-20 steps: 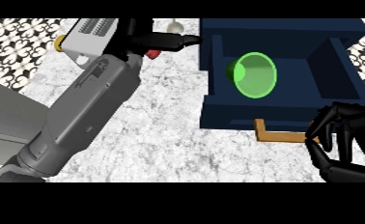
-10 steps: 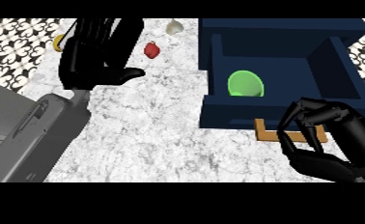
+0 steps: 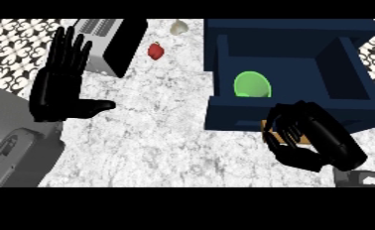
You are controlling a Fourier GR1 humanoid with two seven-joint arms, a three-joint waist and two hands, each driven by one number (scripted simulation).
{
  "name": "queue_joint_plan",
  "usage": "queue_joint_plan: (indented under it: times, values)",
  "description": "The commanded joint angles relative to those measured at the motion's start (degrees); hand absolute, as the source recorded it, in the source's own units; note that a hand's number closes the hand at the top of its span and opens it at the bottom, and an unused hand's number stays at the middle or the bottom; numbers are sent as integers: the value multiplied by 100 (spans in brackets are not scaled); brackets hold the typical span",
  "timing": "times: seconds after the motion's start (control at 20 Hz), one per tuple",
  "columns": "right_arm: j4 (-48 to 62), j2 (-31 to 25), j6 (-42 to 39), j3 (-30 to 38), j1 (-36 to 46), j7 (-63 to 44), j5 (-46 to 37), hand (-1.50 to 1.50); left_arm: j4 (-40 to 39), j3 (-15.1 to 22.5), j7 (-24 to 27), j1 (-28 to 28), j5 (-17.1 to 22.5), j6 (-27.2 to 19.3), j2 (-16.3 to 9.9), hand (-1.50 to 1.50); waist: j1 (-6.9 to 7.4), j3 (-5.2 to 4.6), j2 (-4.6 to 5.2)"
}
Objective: Pick up the cup, place it into the drawer and close the drawer
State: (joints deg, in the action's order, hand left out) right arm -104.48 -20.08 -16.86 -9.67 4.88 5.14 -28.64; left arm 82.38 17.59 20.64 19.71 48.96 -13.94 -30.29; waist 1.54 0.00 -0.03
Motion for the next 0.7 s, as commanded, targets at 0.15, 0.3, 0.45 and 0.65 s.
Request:
queue_joint_plan:
  times: [0.15,0.3,0.45,0.65]
  values:
    - [1799,419,853,-412,634,554,-1175,-150,587,-489,77,-1181,109,697,-445,-150,8,3,4]
    - [2703,499,1007,-358,949,821,-1405,-150,228,-632,122,-989,-33,843,-150,-150,-76,2,16]
    - [2796,615,950,-549,1169,555,-1802,-150,260,-861,7,-1096,-90,1004,-132,-150,-108,1,6]
    - [4375,724,1172,-182,1904,1136,-1799,-150,433,-1075,-100,-1255,-125,1163,-187,-150,-76,3,16]
